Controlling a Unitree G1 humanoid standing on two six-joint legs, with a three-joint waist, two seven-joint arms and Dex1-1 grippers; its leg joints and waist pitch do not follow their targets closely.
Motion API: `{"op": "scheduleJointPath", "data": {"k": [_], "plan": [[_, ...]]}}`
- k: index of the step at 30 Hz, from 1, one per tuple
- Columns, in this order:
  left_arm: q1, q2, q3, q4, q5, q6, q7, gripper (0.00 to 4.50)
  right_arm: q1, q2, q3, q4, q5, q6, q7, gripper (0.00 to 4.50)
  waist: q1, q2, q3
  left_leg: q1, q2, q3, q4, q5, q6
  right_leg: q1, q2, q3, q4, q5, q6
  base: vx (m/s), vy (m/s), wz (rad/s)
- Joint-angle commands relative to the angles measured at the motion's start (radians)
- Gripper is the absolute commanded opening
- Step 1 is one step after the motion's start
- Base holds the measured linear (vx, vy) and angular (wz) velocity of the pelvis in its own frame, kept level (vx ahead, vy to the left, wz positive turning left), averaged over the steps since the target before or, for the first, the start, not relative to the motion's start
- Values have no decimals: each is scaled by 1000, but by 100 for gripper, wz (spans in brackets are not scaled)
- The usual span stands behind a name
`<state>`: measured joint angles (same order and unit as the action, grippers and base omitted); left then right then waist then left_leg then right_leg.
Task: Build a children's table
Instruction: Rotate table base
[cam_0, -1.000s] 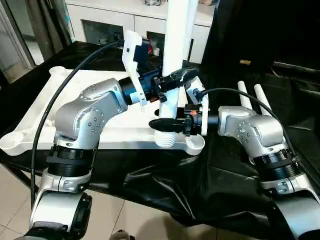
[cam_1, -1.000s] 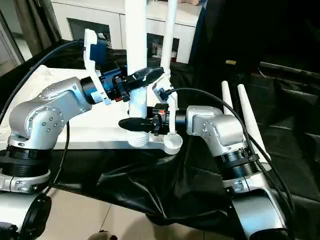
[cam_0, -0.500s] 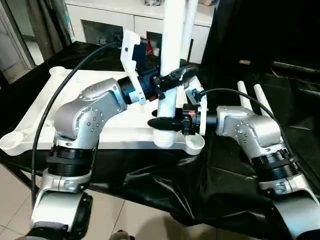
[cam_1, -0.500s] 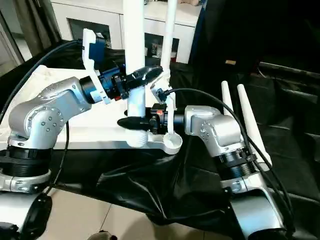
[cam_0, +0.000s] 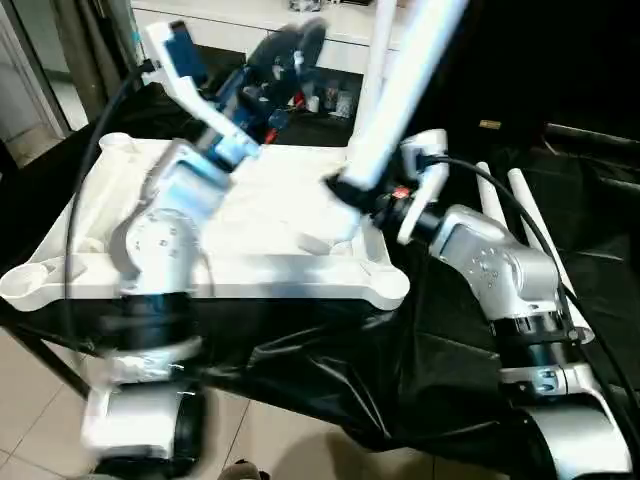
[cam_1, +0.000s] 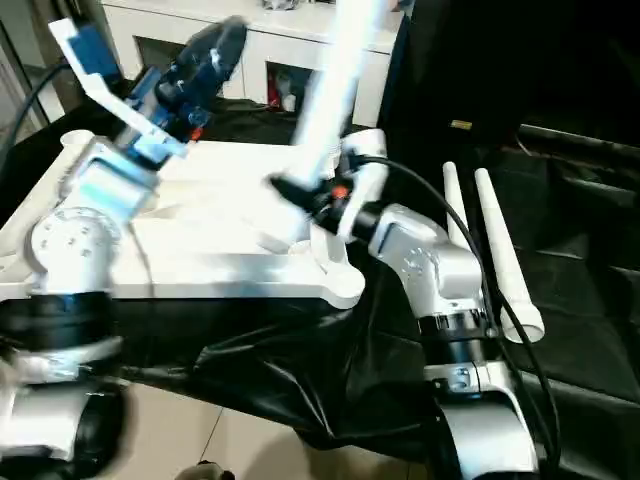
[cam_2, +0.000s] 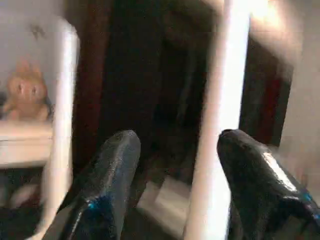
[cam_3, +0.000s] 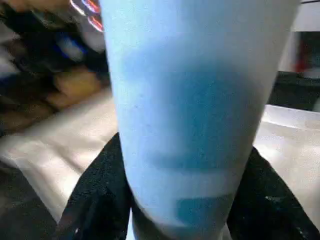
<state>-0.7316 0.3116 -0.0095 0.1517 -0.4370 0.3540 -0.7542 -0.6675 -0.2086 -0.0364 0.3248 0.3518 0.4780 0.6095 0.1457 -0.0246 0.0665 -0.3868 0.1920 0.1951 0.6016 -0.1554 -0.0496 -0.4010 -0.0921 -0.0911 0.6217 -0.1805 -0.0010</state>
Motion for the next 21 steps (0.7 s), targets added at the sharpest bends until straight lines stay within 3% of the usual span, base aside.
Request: {"op": "scheduleJointPath", "data": {"k": [1,3,4,5,6,7,8,10,11,12,13,15,17,19,20,21], "plan": [[42,83,-223,107,227,-136,-155,298,21,-43,8,17,-82,-37,-52,194,-2,13,-85,32,36,-27,-79,-219,-85,41,-60,56,-75,-228,-76,0,0,0],[48,104,-270,147,259,-174,-217,298,30,-51,-1,9,-82,-32,-60,194,-8,13,-85,30,34,-25,-80,-223,-88,43,-59,58,-75,-217,-76,0,0,0],[51,114,-293,171,273,-193,-252,298,34,-54,-8,3,-79,-28,-64,194,-10,12,-86,29,36,-24,-79,-220,-91,45,-61,58,-68,-184,-99,0,0,0],[42,103,-324,242,286,-227,-301,298,58,-76,6,-30,-85,-23,-54,194,-9,37,-91,32,36,-25,-75,-218,-95,43,-63,58,-59,-139,-131,0,0,0],[42,103,-324,242,286,-227,-301,298,58,-76,6,-30,-85,-23,-54,194,-14,26,-87,31,34,-20,-76,-228,-89,43,-58,57,-71,-136,-135,0,0,0],[31,81,-335,300,290,-249,-314,298,77,-89,15,-58,-87,-14,-45,194,-12,19,-91,27,34,-22,-73,-217,-83,52,-61,56,-57,-95,-163,0,0,0],[31,81,-335,300,290,-249,-314,298,77,-89,15,-58,-87,-14,-45,194,-12,27,-88,28,34,-19,-71,-227,-75,48,-60,57,-61,-87,-177,0,0,0],[11,60,-349,377,316,-296,-311,280,93,-98,21,-80,-89,-8,-37,194,-13,25,-87,27,35,-21,-72,-246,-65,51,-63,56,-63,-113,-194,0,0,0],[-6,47,-357,438,334,-331,-313,269,104,-104,24,-96,-91,-4,-31,194,-11,43,-86,30,33,-23,-69,-265,-63,50,-64,57,-66,-148,-189,0,0,0],[-17,38,-361,480,341,-350,-323,269,112,-107,24,-108,-91,0,-27,194,-14,36,-84,32,34,-20,-72,-281,-60,48,-62,57,-76,-168,-180,0,0,0],[-29,29,-363,521,347,-371,-335,258,119,-110,24,-121,-88,8,-24,194,-13,43,-86,33,35,-24,-71,-291,-61,52,-64,56,-72,-184,-177,0,0,0],[-45,20,-368,576,360,-395,-342,241,130,-117,23,-140,-84,16,-21,194,-16,36,-87,30,32,-23,-71,-287,-52,54,-63,56,-78,-200,-173,0,0,0],[-65,13,-377,650,377,-417,-365,224,146,-129,23,-166,-80,29,-21,194,-19,47,-88,29,32,-24,-69,-280,-43,53,-62,56,-78,-200,-179,0,0,0],[-68,12,-378,664,380,-419,-371,207,149,-131,23,-170,-80,31,-22,194,-21,44,-90,27,33,-24,-68,-270,-37,55,-63,55,-76,-191,-187,0,0,0],[-72,11,-381,687,393,-436,-369,207,154,-133,23,-177,-80,34,-22,194,-23,54,-90,27,34,-26,-68,-275,-36,53,-64,54,-77,-195,-193,0,0,0],[-74,10,-381,695,396,-440,-370,207,155,-134,23,-180,-80,36,-22,194,-26,50,-89,28,34,-24,-68,-282,-35,53,-63,54,-79,-198,-194,0,0,0]]}}
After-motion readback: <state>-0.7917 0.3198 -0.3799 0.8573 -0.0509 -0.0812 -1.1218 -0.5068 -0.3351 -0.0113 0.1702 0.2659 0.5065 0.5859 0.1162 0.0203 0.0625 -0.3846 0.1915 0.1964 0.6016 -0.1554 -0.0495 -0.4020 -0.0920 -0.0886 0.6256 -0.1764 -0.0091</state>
